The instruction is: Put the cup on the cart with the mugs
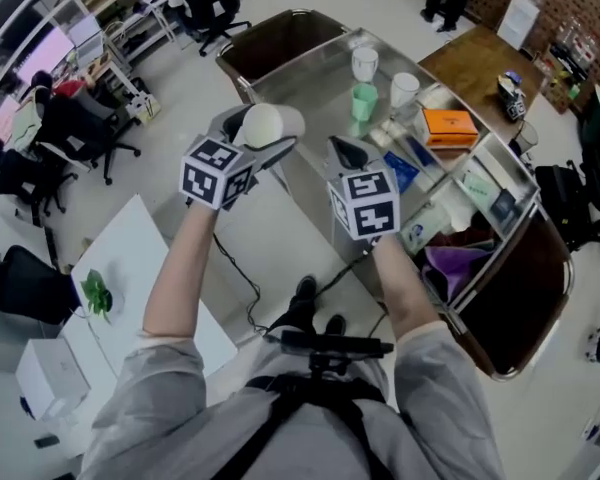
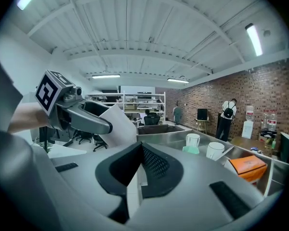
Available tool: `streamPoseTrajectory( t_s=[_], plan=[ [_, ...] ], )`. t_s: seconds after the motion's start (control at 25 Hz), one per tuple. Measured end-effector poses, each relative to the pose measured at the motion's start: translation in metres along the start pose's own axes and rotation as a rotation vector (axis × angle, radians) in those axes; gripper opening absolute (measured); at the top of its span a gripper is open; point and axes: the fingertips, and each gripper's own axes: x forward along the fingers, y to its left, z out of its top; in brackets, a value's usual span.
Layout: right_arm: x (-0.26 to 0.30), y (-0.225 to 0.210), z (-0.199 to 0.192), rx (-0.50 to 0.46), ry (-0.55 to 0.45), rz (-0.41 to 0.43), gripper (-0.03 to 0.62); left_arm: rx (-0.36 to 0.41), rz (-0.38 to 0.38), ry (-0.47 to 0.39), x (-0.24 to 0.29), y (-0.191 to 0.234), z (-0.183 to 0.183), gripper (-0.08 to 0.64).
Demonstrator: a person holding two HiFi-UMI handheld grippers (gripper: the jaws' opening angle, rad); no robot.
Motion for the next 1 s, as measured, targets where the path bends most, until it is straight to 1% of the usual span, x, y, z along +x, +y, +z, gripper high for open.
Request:
streamPoseTrajectory(
  t_s=[0.12, 0.2, 0.4, 0.56, 0.68, 1.0],
  plan=[
    [0.021, -0.019, 0.005, 0.017, 0.021, -0.023, 0.008, -0.001, -0.033, 0.0, 0.031, 0.021, 0.009, 0.43],
    [0.035, -0.031, 0.012, 0.022, 0.028, -0.036, 0.008, 0.02, -0.051, 0.012, 0.051, 0.038, 0.017, 0.43],
    [0.074, -0.059, 0.022, 0.025, 0.043, -0.06, 0.008, 0.065, -0.113, 0.073, 0.111, 0.073, 0.024, 0.43],
    [0.11, -0.07, 0.014, 0.017, 0.092, -0.072, 0.008, 0.105, -0.179, 0.163, 0.152, 0.09, 0.012, 0.43],
    [0.133, -0.074, 0.007, 0.028, 0.128, -0.079, 0.008, 0.135, -0.236, 0.235, 0.176, 0.1, -0.003, 0.43],
    [0.172, -0.082, -0.011, 0.066, 0.187, -0.1, 0.008, 0.233, -0.349, 0.418, 0.226, 0.117, -0.042, 0.431]
  ],
)
